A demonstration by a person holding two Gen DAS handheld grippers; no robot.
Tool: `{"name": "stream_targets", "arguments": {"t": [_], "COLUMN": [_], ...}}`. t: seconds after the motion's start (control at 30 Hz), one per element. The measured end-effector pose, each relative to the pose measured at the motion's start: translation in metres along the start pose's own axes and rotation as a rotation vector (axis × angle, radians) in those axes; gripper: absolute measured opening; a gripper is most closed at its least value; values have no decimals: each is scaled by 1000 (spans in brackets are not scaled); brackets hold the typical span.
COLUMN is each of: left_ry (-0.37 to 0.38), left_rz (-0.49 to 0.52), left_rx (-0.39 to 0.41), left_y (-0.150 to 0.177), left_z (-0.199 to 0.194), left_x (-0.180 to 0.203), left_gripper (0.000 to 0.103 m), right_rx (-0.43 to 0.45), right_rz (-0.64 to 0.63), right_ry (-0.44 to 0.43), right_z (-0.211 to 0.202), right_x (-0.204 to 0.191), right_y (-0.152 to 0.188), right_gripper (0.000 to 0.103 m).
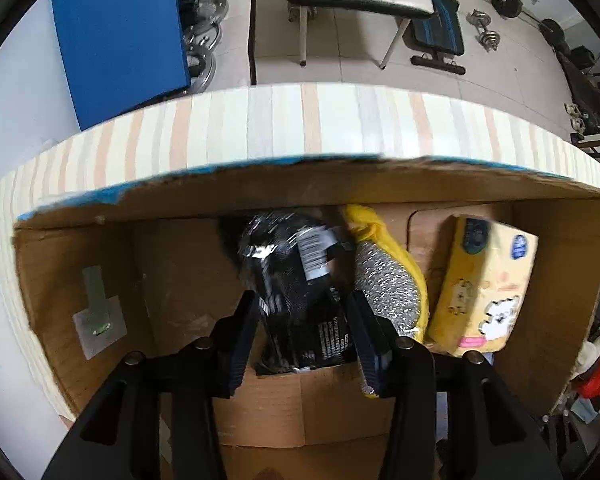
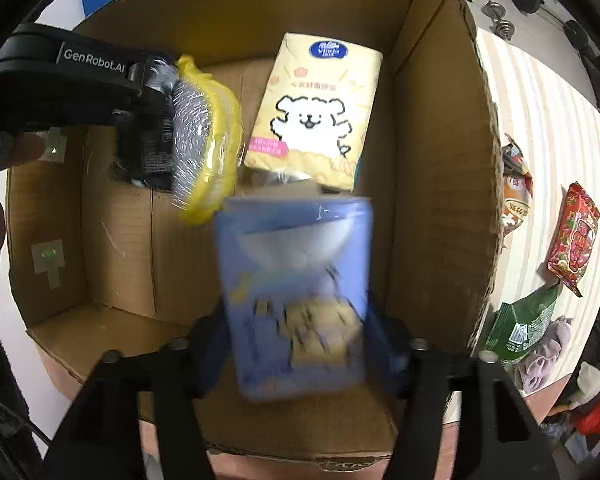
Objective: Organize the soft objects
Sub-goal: 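Lower the black bag and blue tissue pack into the box and release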
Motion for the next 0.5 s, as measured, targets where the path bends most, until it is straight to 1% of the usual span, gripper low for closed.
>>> {"name": "stream_targets", "arguments": {"t": [0.03,0.1,0.13,0.17,0.2,0.23,0.3,0.37,0.4,0.5], "left_ry": [3,1,0,-4,-9,-13,-19,-20,-19,-16], "left_rz": [0,-9,-7,-6,-5,-3,-2,-4,-3,-6], "left_rx": [11,43,60,78,93,103,131,164,173,203], "left_y": [0,4,5,8,10,12,22,38,42,67], "left_z": [-5,-21,-27,-35,-41,-47,-61,-76,-80,-95], "left_x": [1,2,2,3,3,4,6,9,9,17], "left_gripper": [52,69,83,90,91,94,95,95,95,95], "right_rx": [8,12,17,24,32,35,46,54,57,71], "right_rz": [-1,4,2,2,8,10,14,11,9,1], "right_ry": [-6,-18,-21,-25,-30,-35,-39,-41,-44,-67], "right_z": [-3,-10,-14,-18,-23,-27,-37,-45,-48,-56], "right_x": [-2,-3,-4,-4,-3,-4,-2,0,2,5], "right_y": [1,2,3,3,4,5,6,8,10,18], "right_gripper": [80,81,84,87,96,101,103,103,103,103]}}
Point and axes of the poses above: each gripper's, at about its wrist camera, not at the fingertips, and z roughly the way its jaws point, x to its right, y to its underside, the point moved 7 cm from there along z, roughly the way its jaws point, and after that the axes turned 10 degrees about z, right-handed, at the moved point
